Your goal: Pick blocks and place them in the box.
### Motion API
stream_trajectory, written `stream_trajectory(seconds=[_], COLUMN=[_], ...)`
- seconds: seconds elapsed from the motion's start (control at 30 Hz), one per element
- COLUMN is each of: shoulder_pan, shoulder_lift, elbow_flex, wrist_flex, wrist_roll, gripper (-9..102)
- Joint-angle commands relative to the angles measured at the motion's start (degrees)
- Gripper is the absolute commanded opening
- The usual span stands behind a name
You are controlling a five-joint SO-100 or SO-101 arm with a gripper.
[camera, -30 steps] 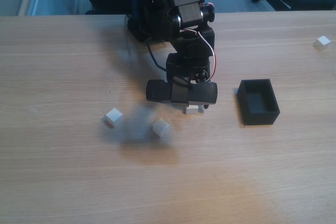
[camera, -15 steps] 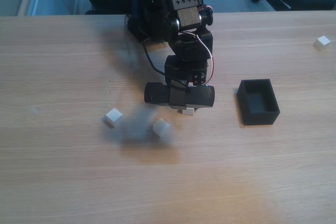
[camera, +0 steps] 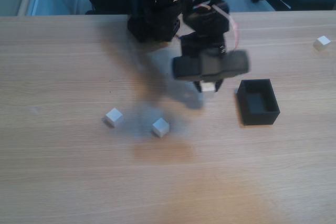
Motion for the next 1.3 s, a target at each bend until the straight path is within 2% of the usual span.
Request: stream_trajectory(seconds=[0.0, 0.27, 0.67, 0.87, 1.13, 1.27], shoulder_pan=[-4.0, -12.0, -17.9, -18.7, -17.9, -15.5], shoulder_lift=[-0.4, -11.3, -20.3, -21.0, -20.3, -16.6], elbow_flex=[-8.3, -22.8, -32.2, -33.2, -33.6, -33.2], wrist_flex=[0.9, 3.6, 6.6, 8.4, 9.7, 17.3], wrist_roll=[-0.3, 3.6, 11.8, 12.9, 13.6, 12.3], gripper=[0, 0, 3, 12, 13, 12])
